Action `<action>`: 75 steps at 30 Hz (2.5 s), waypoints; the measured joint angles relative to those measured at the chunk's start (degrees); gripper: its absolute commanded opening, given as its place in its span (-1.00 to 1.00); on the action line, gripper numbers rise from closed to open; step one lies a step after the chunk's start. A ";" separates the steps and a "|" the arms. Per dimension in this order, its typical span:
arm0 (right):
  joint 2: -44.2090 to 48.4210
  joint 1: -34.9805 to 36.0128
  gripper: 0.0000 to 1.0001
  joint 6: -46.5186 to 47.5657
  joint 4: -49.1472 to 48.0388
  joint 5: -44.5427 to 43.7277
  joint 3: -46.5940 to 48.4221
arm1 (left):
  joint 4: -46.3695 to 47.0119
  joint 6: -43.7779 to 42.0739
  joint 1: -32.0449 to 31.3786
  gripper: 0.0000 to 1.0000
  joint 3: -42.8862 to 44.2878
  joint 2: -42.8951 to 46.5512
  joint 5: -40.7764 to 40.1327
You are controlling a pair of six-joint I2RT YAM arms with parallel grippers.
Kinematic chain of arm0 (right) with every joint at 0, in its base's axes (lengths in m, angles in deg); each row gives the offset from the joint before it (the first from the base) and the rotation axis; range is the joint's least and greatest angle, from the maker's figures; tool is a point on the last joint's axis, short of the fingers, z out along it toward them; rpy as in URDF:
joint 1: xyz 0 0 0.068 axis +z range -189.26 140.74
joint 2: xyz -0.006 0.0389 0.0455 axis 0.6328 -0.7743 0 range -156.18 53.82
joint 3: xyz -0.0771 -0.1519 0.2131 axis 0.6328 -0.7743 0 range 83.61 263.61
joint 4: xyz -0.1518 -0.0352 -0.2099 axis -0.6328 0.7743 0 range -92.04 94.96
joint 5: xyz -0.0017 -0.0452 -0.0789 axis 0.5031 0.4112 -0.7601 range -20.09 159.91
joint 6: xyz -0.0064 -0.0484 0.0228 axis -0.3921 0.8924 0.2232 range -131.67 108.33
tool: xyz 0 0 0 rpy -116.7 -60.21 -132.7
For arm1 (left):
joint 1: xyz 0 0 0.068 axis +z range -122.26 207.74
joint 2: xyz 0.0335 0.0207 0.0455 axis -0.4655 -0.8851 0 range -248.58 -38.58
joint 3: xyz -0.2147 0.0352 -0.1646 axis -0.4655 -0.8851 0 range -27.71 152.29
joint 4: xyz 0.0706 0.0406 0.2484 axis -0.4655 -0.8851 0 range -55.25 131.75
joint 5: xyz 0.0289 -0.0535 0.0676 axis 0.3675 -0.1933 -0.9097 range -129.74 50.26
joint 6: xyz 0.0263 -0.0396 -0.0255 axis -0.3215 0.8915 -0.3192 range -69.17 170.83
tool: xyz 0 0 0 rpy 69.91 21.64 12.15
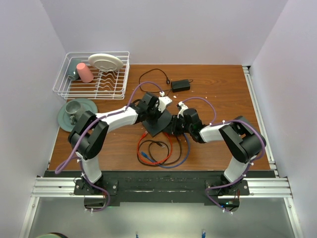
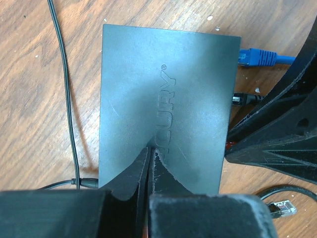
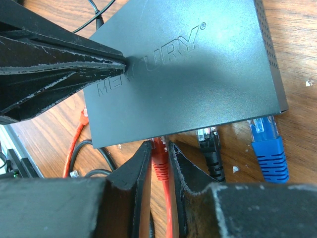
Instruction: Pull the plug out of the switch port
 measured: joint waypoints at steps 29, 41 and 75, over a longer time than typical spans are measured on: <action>-0.11 -0.11 -1.00 -0.02 -0.04 0.09 -0.02 | 34.91 46.40 5.92 -1.00 -19.85 1.11 24.90; -0.11 -0.15 -1.00 0.04 0.02 0.35 0.00 | 46.14 54.36 8.70 -1.00 -19.61 -5.44 28.37; 5.57 0.07 -0.88 -4.15 4.37 -0.63 -4.96 | 62.42 69.02 11.10 -1.00 -18.64 -14.53 30.93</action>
